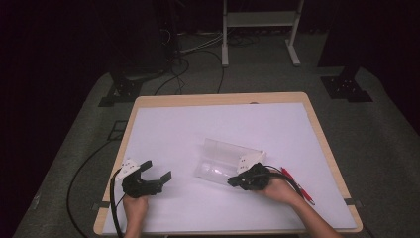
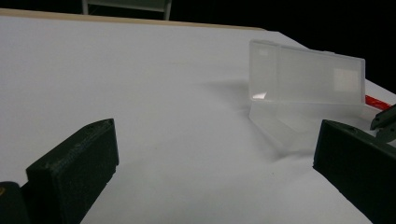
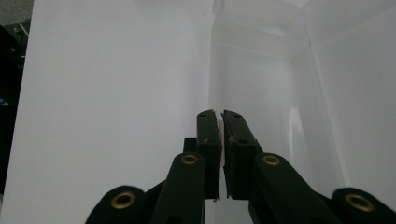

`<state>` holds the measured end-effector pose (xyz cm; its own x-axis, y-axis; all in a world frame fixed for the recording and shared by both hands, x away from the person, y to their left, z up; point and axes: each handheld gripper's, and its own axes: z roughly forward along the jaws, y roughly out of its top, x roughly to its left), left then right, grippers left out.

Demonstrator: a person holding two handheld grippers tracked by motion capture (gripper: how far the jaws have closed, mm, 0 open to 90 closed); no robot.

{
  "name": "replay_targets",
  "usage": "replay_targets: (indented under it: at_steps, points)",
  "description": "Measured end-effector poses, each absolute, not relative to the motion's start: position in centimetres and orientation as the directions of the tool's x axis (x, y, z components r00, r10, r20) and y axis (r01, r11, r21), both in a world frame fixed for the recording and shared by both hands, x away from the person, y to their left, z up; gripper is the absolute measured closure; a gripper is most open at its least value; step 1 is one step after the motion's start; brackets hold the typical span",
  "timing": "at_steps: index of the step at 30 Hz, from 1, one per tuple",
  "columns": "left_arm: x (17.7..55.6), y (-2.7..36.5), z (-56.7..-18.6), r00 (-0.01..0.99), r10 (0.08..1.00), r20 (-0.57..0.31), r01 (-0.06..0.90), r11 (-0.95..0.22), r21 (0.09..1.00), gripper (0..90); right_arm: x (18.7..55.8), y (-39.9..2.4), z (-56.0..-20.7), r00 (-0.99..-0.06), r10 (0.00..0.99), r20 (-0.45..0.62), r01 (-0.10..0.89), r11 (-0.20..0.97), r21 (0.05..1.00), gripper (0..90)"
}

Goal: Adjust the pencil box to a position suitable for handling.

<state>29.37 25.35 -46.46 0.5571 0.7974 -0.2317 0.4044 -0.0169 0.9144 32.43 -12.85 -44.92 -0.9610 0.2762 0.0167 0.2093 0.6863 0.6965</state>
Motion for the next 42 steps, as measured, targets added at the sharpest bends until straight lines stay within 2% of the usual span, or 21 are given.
replay_targets:
  at_steps: [12, 20, 23, 25, 30, 42]
  points:
    - [29.4, 25.3, -46.5, 0.557, 0.798, -0.231, 0.405, -0.018, 0.914, 0.0, 32.3, -12.9, -45.9, -0.949, 0.303, 0.092, 0.278, 0.662, 0.696, 85.2]
    - [29.4, 25.3, -46.5, 0.558, 0.798, -0.229, 0.404, -0.02, 0.914, 0.0, 32.3, -13.1, -46.4, -0.941, 0.314, 0.128, 0.313, 0.659, 0.684, 81.2]
    - [29.4, 25.3, -46.5, 0.557, 0.798, -0.23, 0.405, -0.019, 0.914, 0.0, 32.4, -13.3, -46.2, -0.938, 0.32, 0.134, 0.32, 0.652, 0.687, 75.8]
    - [29.4, 25.3, -46.5, 0.557, 0.798, -0.23, 0.405, -0.02, 0.914, 0.0, 32.4, -13.4, -46.1, -0.937, 0.322, 0.131, 0.32, 0.649, 0.69, 68.2]
    - [29.4, 25.3, -46.5, 0.558, 0.798, -0.226, 0.404, -0.023, 0.914, 0.0, 32.2, -14.0, -45.3, -0.938, 0.317, 0.144, 0.32, 0.624, 0.713, 60.8]
    - [29.4, 25.3, -46.5, 0.558, 0.799, -0.225, 0.404, -0.025, 0.914, 0.0, 31.3, -16.8, -43.3, -0.923, 0.372, 0.099, 0.317, 0.587, 0.745, 52.0]
